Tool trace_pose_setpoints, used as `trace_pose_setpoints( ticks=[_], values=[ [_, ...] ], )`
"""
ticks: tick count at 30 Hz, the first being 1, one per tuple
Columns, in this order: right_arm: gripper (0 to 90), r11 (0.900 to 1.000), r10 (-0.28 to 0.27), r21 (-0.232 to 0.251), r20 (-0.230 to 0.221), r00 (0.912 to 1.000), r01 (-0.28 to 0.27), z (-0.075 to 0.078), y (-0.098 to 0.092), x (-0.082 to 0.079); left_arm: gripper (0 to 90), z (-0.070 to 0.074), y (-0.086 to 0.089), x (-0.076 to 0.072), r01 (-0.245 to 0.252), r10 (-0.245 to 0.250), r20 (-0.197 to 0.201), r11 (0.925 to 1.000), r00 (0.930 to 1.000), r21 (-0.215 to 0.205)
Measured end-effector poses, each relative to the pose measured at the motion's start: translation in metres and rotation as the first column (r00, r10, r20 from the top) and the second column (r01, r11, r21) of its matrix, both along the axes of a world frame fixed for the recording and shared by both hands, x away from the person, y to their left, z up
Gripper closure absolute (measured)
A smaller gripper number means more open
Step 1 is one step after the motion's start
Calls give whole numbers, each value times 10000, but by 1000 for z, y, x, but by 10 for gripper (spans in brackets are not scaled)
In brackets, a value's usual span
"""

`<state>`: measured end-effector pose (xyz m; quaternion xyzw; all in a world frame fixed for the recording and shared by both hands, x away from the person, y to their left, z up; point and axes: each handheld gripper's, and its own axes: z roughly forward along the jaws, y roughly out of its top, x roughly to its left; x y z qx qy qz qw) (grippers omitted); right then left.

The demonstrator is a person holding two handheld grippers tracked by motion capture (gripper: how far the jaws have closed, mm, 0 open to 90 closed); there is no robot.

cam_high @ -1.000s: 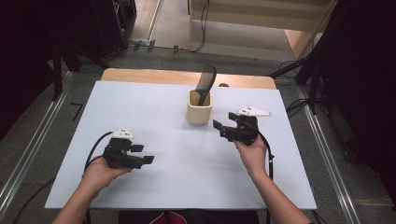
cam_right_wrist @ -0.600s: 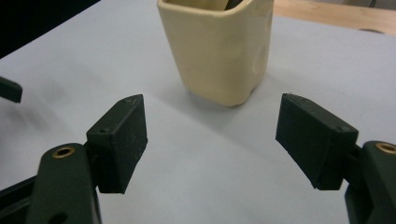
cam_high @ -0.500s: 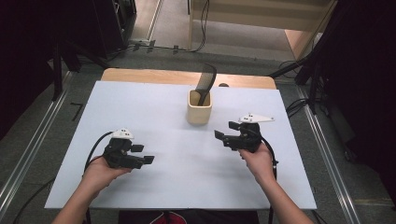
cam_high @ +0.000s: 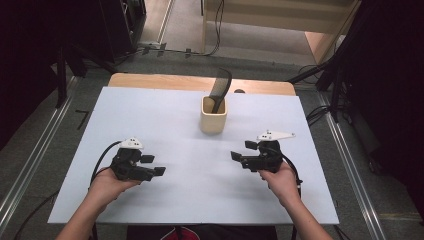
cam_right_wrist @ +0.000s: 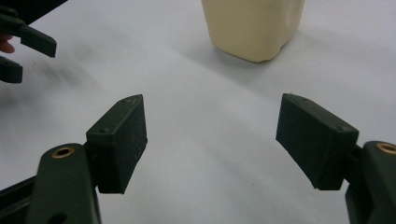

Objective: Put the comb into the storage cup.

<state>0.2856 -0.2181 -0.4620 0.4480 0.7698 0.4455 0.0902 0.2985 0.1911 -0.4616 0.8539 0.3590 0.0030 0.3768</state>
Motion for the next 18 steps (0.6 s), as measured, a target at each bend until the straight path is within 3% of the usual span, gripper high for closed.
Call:
trace_pose_setpoints(
  ticks=[12, 18],
  values=[
    [228, 9996, 255, 128, -340, 9991, -250, -4, -19, -16, 323, 0, 0, -1, 94, -98, -147, 9995, 9998, -290],
    [227, 9997, 243, 96, -544, 9982, -238, -7, -27, -23, 322, 0, -2, -2, 134, -137, -142, 9996, 9998, -242]
  ],
)
